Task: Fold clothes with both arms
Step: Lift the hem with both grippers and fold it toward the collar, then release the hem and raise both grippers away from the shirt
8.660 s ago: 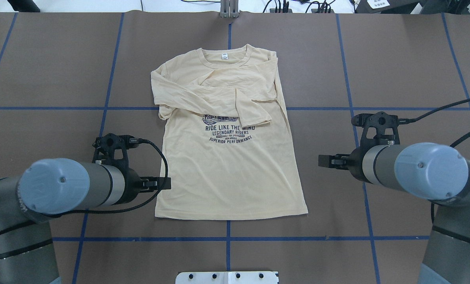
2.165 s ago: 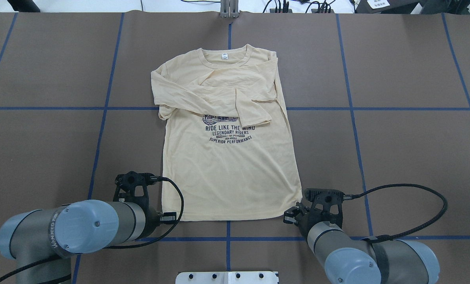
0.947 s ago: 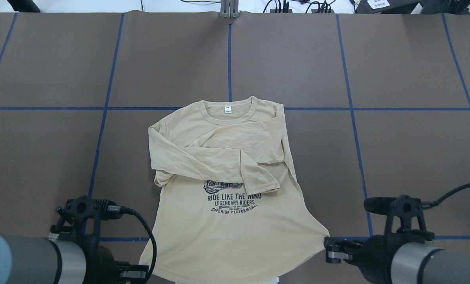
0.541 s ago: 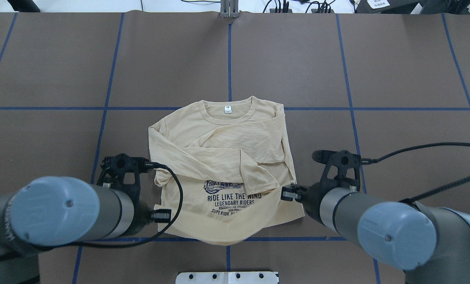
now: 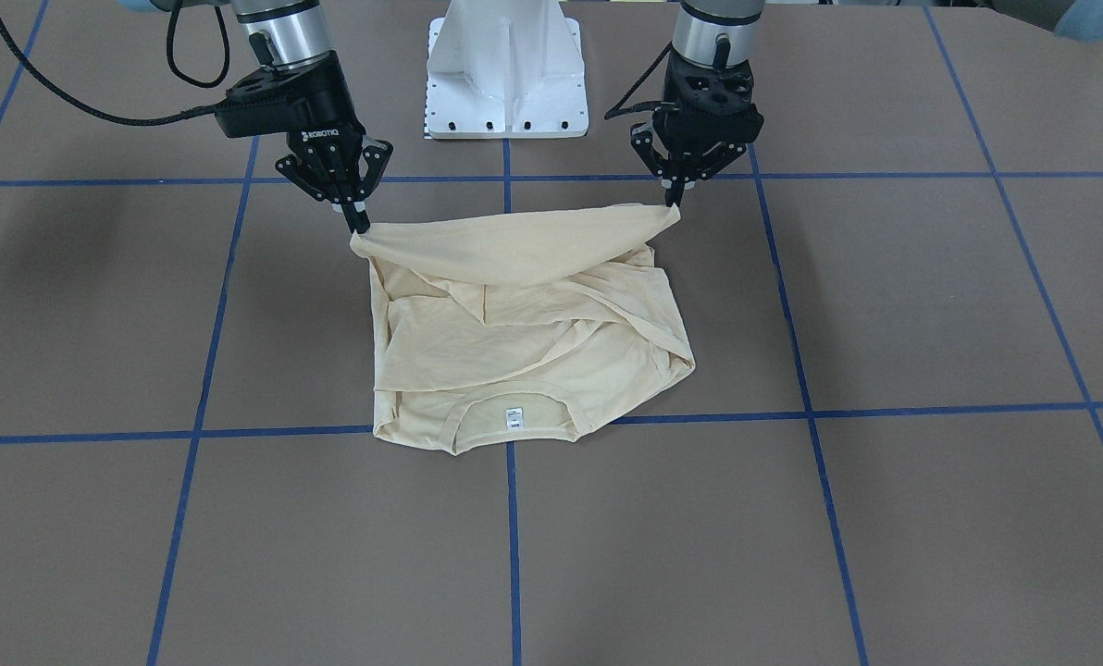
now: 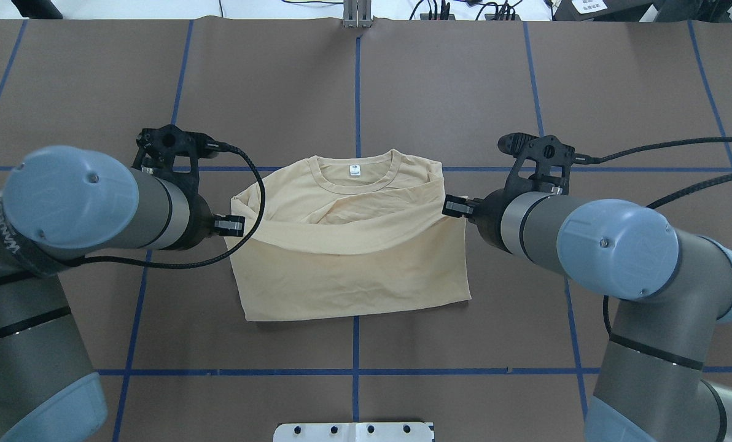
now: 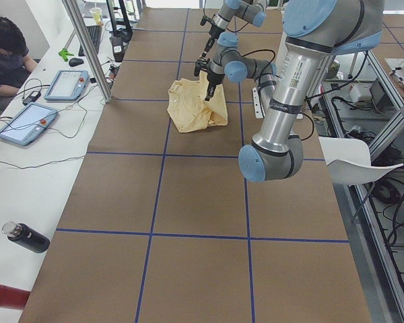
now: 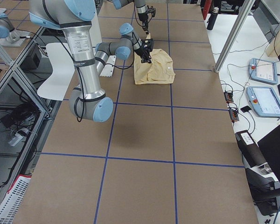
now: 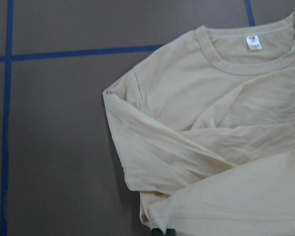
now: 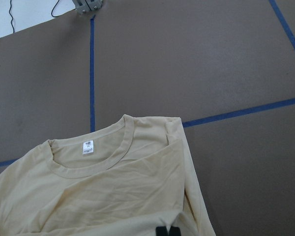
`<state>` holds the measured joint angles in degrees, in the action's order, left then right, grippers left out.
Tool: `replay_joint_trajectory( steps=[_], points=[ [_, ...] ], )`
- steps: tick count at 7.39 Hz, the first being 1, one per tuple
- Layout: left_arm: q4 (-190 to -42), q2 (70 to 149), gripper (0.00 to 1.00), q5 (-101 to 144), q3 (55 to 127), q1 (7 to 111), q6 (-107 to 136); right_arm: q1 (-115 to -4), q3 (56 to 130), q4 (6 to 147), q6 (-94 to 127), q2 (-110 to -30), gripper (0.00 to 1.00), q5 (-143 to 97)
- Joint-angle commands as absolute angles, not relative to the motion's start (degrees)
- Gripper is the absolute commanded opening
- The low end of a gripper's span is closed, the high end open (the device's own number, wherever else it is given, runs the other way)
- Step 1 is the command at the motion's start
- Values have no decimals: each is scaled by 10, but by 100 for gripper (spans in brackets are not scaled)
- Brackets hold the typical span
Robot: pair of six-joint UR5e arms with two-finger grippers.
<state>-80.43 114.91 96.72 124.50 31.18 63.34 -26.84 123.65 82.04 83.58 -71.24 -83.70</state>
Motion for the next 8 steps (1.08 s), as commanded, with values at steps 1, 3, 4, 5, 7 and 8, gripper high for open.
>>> replay_joint_trajectory(
  steps=[1,3,4,5,7,8],
  points=[
    [-809,1175,0,967,1204,336,612,-295,1178,817,826,-680,0,-849],
    [-921,1186,0,964,1081,347,611,-308,1086,804,811,-648,0,-847],
    [-988,1187,0,963,1018,355,606,-312,1034,752,811,-641,0,-845],
    [-1030,1193,0,963,976,364,605,-322,987,710,803,-629,0,-845],
    [-1048,1200,0,964,948,374,582,-345,976,704,780,-622,0,-852],
    [-1048,1200,0,964,948,377,582,-356,976,704,780,-622,3,-866]
  ],
)
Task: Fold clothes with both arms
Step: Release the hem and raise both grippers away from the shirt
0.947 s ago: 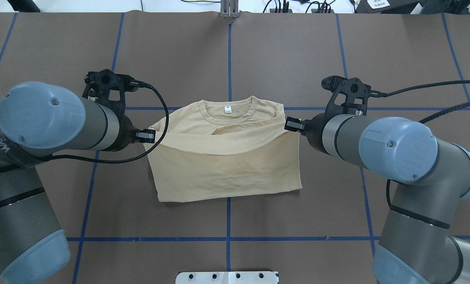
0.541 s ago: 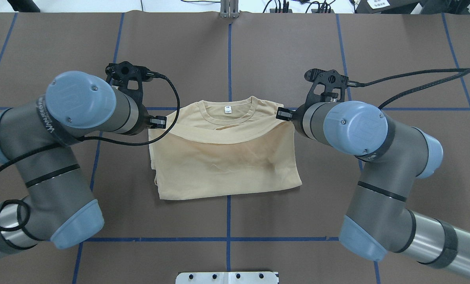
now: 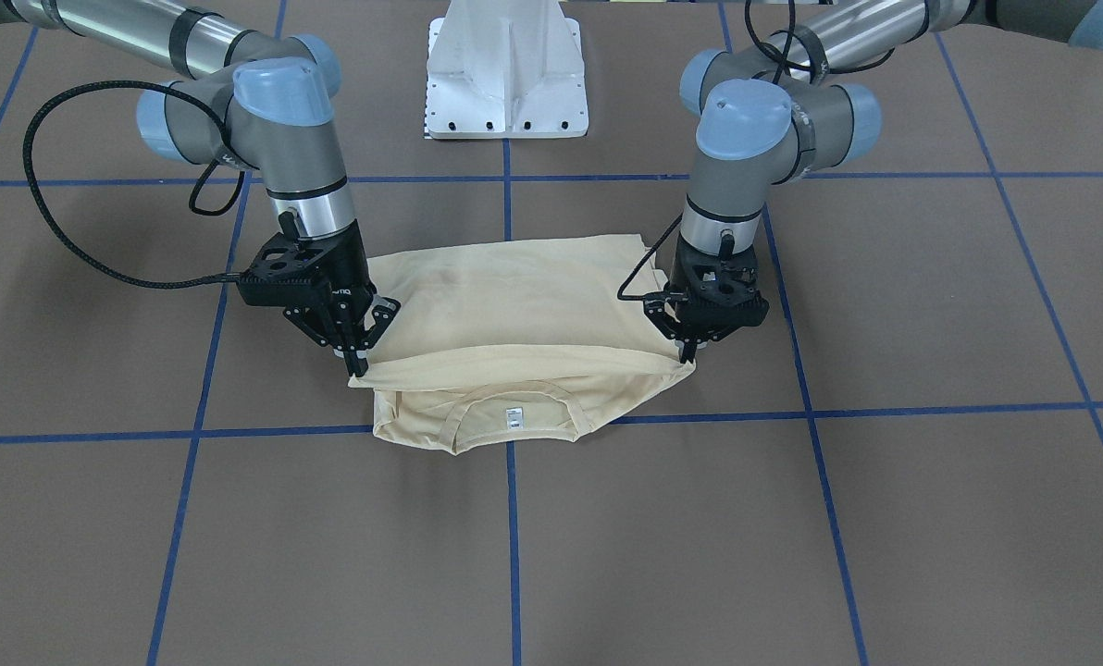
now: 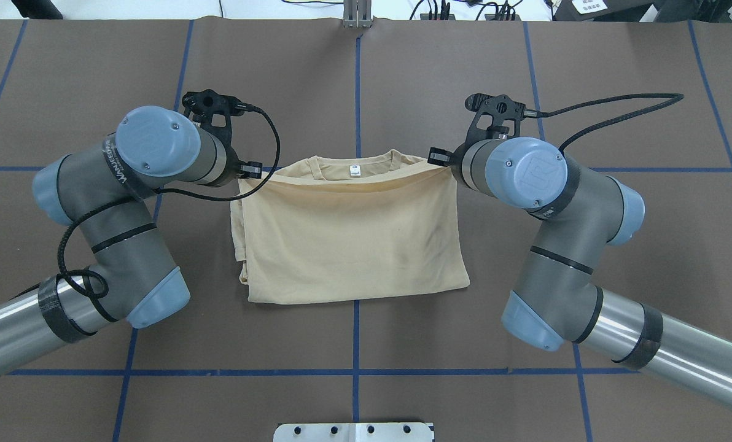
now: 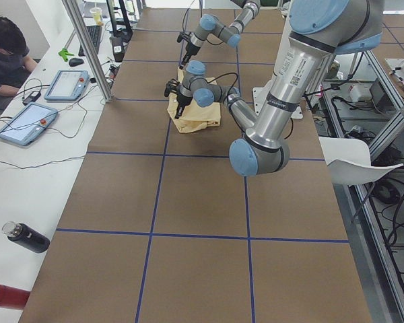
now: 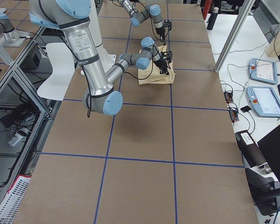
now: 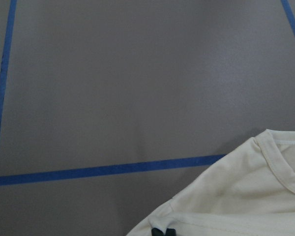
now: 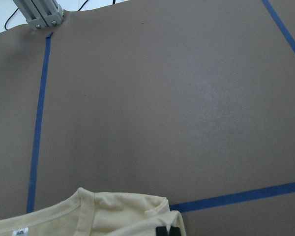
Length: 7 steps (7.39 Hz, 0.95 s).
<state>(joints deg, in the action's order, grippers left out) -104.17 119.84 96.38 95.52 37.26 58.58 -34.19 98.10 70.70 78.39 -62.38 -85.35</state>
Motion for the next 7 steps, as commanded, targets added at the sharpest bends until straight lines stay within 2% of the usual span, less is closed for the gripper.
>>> replay_joint_trajectory(
  steps=[1,2,7],
  points=[
    [-1051,1201,41,972,955,392,574,-372,976,705,779,-621,55,-881],
    [-1049,1202,99,984,965,395,524,-377,977,708,766,-618,100,-895],
    [-1051,1152,100,1006,1034,388,518,-386,990,701,714,-639,100,-940]
  ],
)
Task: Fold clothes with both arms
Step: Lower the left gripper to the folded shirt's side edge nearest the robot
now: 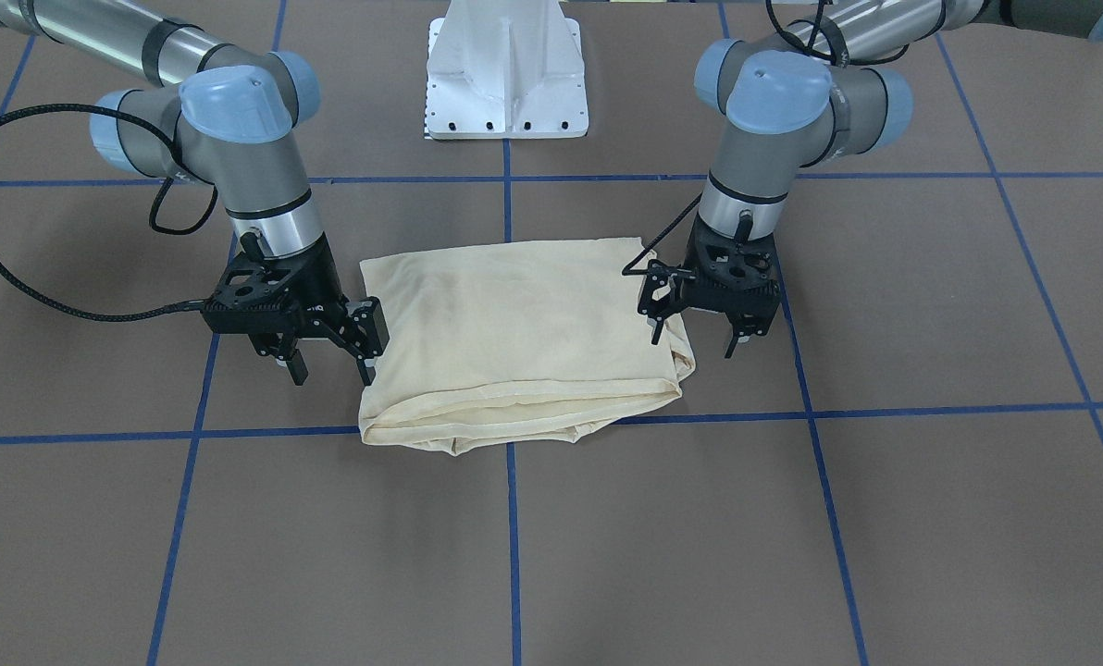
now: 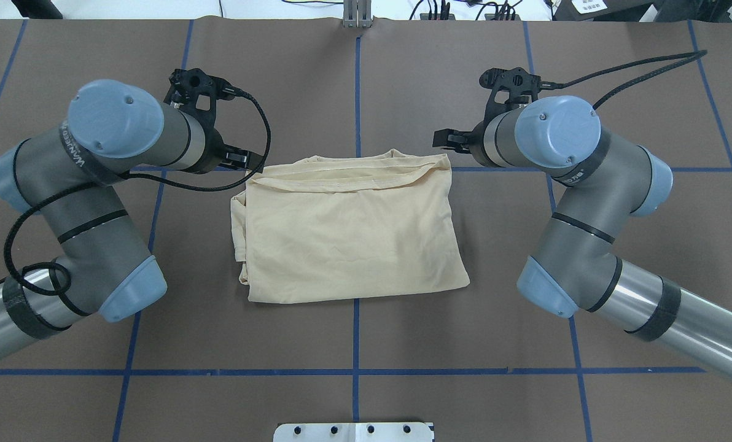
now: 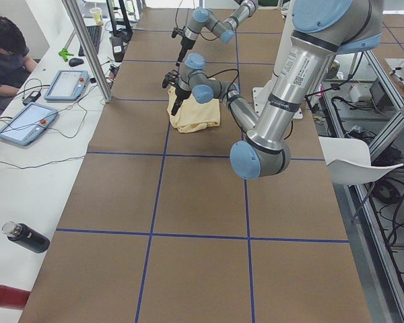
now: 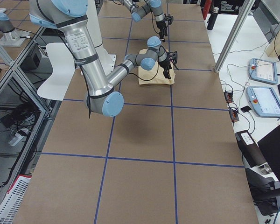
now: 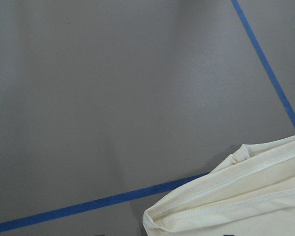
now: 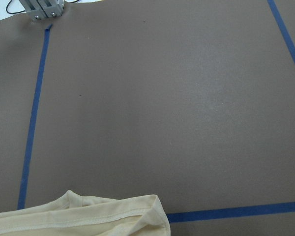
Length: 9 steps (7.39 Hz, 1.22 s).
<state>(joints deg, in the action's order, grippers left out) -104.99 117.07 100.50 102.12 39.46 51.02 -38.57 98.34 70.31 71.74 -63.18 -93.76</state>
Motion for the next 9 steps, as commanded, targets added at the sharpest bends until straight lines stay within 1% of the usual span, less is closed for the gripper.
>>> replay_joint_trajectory(
  steps=[1,3,4,5,6,7,9],
  points=[
    [-1062,1138,100,1006,1034,364,534,-386,993,701,715,-639,100,-938],
    [-1139,1101,100,1001,1033,301,608,-386,996,701,714,-639,100,-938],
    [-1146,1098,100,999,1033,275,633,-386,998,701,714,-638,100,-938],
    [-1147,1097,92,998,1034,258,652,-386,1000,701,714,-638,100,-938],
    [-1146,1098,81,997,1034,249,663,-385,1000,701,714,-637,100,-938],
    [-1146,1097,76,988,1034,244,664,-385,1000,701,715,-638,100,-937],
    [-1146,1084,75,988,1035,242,664,-385,1000,701,715,-638,100,-936]
  ],
)
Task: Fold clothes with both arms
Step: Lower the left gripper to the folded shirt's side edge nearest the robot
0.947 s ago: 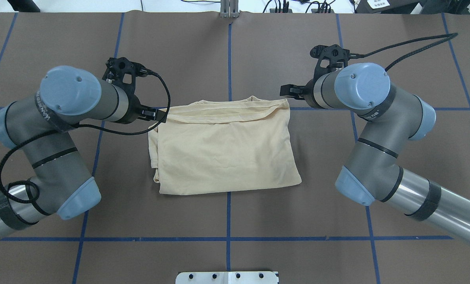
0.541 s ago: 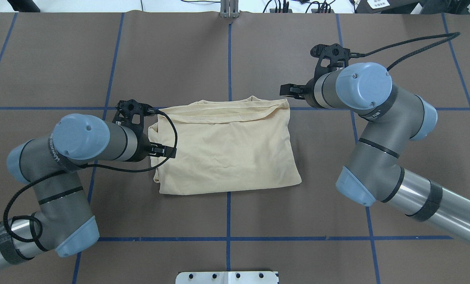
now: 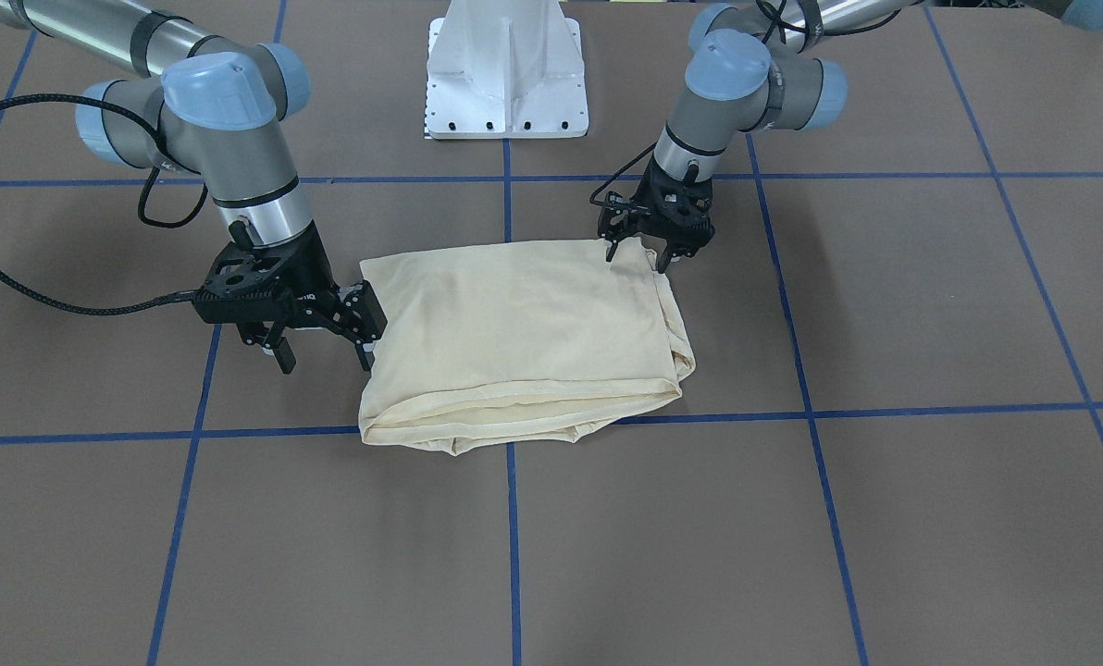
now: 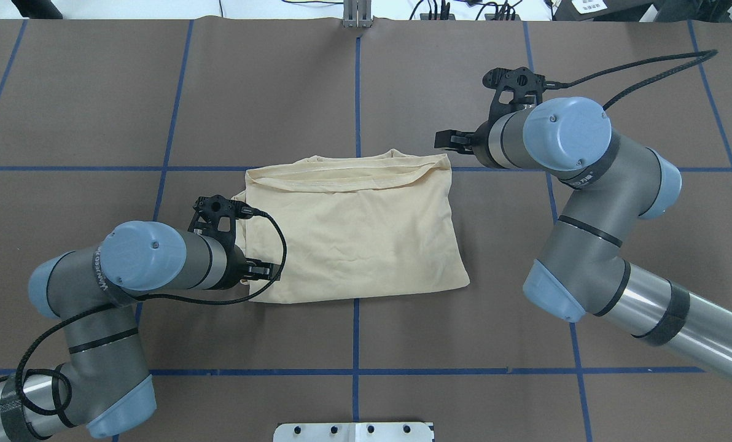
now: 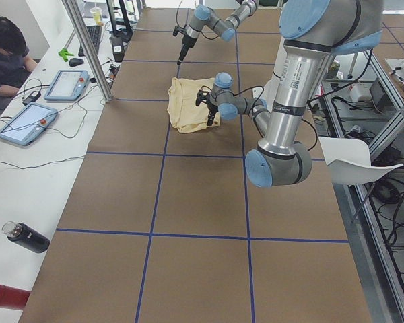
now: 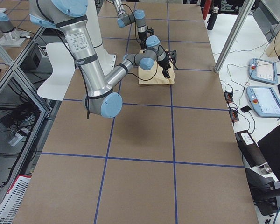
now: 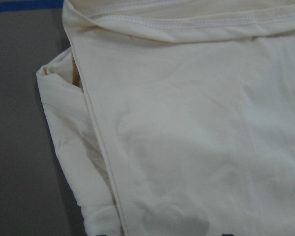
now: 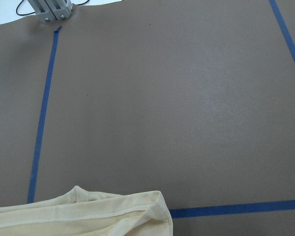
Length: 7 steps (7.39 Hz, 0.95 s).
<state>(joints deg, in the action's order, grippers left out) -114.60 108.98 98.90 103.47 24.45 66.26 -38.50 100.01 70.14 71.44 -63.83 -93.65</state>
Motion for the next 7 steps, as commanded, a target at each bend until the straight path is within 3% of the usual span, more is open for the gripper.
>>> replay_joint_trajectory(
  steps=[1,2,6,7],
  points=[
    [-1146,1082,69,988,1036,240,664,-385,1000,701,715,-639,100,-935],
    [-1146,1082,61,989,1038,237,664,-385,1000,701,715,-639,100,-934],
    [-1146,1082,7,988,1044,224,668,-384,1001,701,716,-638,100,-933],
    [-1144,1081,0,986,1049,222,668,-384,1001,701,716,-638,100,-933]
  ],
)
